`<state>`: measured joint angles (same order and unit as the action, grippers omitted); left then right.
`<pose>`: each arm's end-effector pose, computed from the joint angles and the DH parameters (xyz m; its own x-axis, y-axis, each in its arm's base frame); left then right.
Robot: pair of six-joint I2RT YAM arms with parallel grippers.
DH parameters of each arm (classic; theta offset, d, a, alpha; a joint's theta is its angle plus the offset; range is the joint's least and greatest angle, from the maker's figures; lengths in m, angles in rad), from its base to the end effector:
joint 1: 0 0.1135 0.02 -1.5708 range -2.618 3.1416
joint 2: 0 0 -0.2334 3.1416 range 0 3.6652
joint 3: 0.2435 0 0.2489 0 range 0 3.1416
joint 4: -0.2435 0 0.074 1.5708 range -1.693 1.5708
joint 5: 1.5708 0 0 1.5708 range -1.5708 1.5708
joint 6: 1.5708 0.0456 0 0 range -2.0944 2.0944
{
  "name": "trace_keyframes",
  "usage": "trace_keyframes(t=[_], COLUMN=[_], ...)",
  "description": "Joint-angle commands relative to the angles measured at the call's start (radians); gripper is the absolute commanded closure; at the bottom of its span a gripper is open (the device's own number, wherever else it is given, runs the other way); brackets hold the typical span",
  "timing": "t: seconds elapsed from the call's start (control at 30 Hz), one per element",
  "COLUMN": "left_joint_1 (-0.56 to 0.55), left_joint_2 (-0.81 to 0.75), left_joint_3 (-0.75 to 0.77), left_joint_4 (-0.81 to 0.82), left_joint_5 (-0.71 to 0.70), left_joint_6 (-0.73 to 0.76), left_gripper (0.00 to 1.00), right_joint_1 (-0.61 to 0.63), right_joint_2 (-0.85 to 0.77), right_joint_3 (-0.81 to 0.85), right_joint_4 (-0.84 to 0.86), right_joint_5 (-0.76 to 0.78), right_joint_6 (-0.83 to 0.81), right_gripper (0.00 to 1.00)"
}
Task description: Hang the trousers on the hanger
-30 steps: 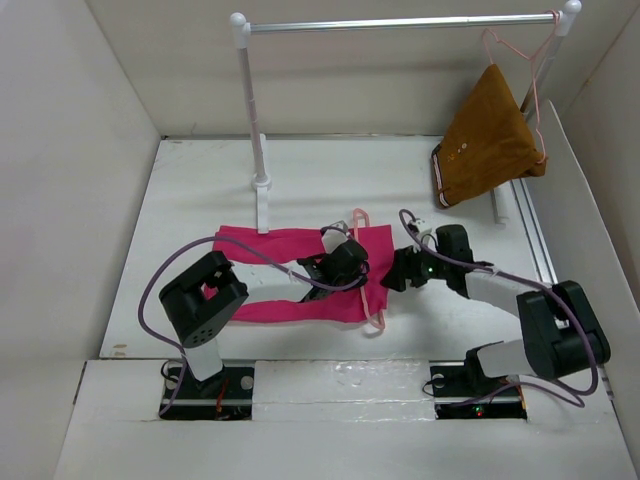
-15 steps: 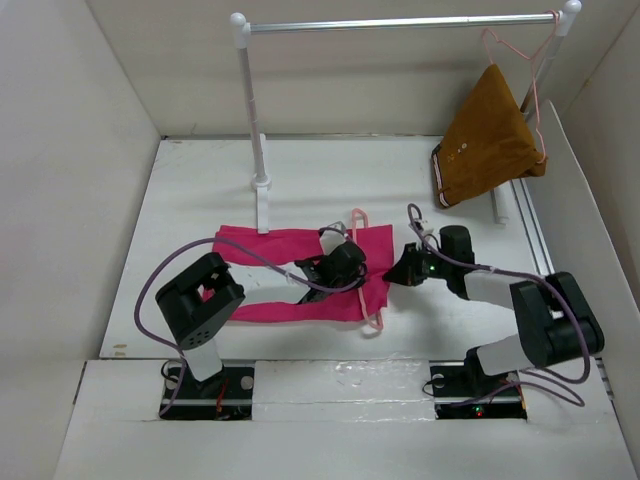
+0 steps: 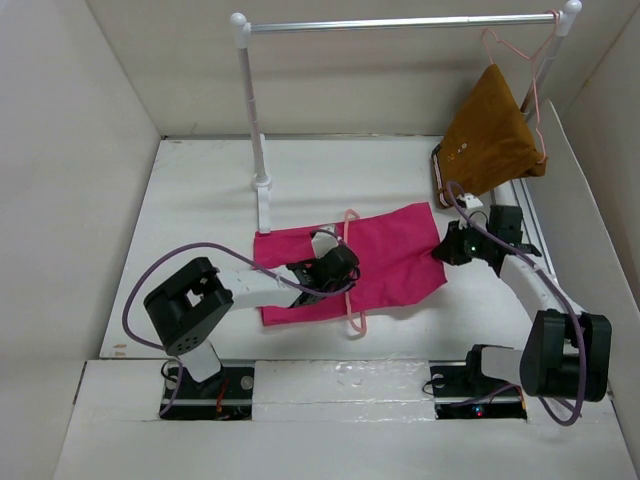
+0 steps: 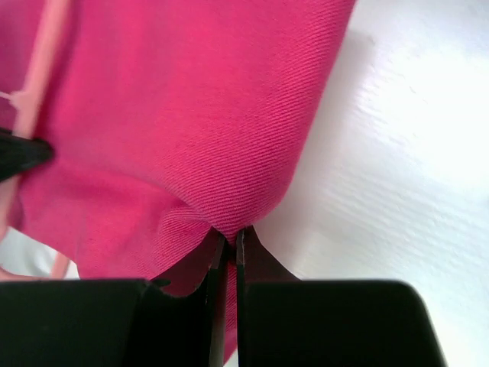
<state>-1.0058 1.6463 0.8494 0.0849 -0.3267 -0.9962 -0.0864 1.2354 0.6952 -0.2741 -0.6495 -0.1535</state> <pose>0.1934 -0.2777 0.1389 -0.7524 -0.2980 -0.5875 0.0704 0.8503 -0.5215 0.2583 0.0053 0.1809 -0.6633 -0.0648 -0.7456 -0.4516 0.8291 0.3297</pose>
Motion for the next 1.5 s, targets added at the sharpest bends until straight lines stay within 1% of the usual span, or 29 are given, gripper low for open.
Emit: trace_keyframes(t=[0.0, 0.1, 0.2, 0.27, 0.33, 0.43, 0.6, 0.8, 1.0, 1.13, 1.23, 1.27, 1.33, 1.37, 1.47], left_joint_1=[0.03, 0.041, 0.052, 0.064, 0.064, 0.064, 0.073, 0.073, 0.073, 0.026, 0.015, 0.004, 0.004, -0.007, -0.053], left_joint_2=[-0.008, -0.039, -0.051, -0.054, -0.06, -0.075, -0.079, -0.036, -0.101, -0.126, -0.138, -0.141, -0.16, -0.184, -0.239], left_joint_3=[-0.059, -0.061, -0.032, -0.018, -0.001, 0.025, 0.04, 0.048, 0.103, 0.177, 0.22, 0.227, 0.247, 0.257, 0.304], left_joint_4=[-0.206, -0.214, -0.257, -0.29, -0.318, -0.355, -0.35, -0.361, -0.362, -0.419, -0.457, -0.465, -0.485, -0.493, -0.513], left_joint_5=[-0.081, -0.089, -0.113, -0.121, -0.13, -0.138, -0.121, -0.101, -0.077, -0.107, -0.123, -0.126, -0.132, -0.138, -0.185], left_joint_6=[0.076, 0.085, 0.091, 0.087, 0.074, 0.044, 0.034, -0.002, -0.021, -0.056, -0.077, -0.078, -0.076, -0.075, -0.059], left_gripper=[1.0, 1.0, 1.0, 1.0, 1.0, 1.0, 1.0, 1.0, 1.0, 1.0, 1.0, 1.0, 1.0, 1.0, 1.0], right_joint_1=[-0.056, -0.056, -0.075, -0.087, -0.087, -0.096, -0.145, -0.145, -0.145, -0.145, -0.145, -0.145, -0.145, -0.145, -0.145], right_joint_2=[-0.02, -0.001, 0.016, 0.022, 0.03, 0.004, -0.028, -0.036, -0.047, -0.063, -0.086, -0.096, -0.141, -0.166, -0.265], right_joint_3=[0.046, 0.033, 0.007, -0.016, -0.042, -0.084, -0.129, -0.172, -0.206, -0.236, -0.243, -0.235, -0.211, -0.176, -0.097], right_joint_4=[-0.051, -0.031, -0.017, 0.007, 0.009, 0.0, -0.005, -0.007, -0.014, -0.031, -0.065, -0.077, -0.131, -0.152, -0.247], right_joint_5=[0.048, 0.034, 0.053, 0.039, 0.021, 0.051, 0.057, 0.036, 0.016, -0.006, 0.001, 0.001, -0.006, -0.009, -0.016], right_joint_6=[-0.08, -0.064, -0.058, -0.044, -0.038, -0.046, -0.055, -0.057, -0.069, -0.086, -0.106, -0.11, -0.126, -0.129, -0.129], right_gripper=[1.0, 1.0, 1.0, 1.0, 1.0, 1.0, 1.0, 1.0, 1.0, 0.99, 0.81, 0.64, 0.48, 0.36, 0.23])
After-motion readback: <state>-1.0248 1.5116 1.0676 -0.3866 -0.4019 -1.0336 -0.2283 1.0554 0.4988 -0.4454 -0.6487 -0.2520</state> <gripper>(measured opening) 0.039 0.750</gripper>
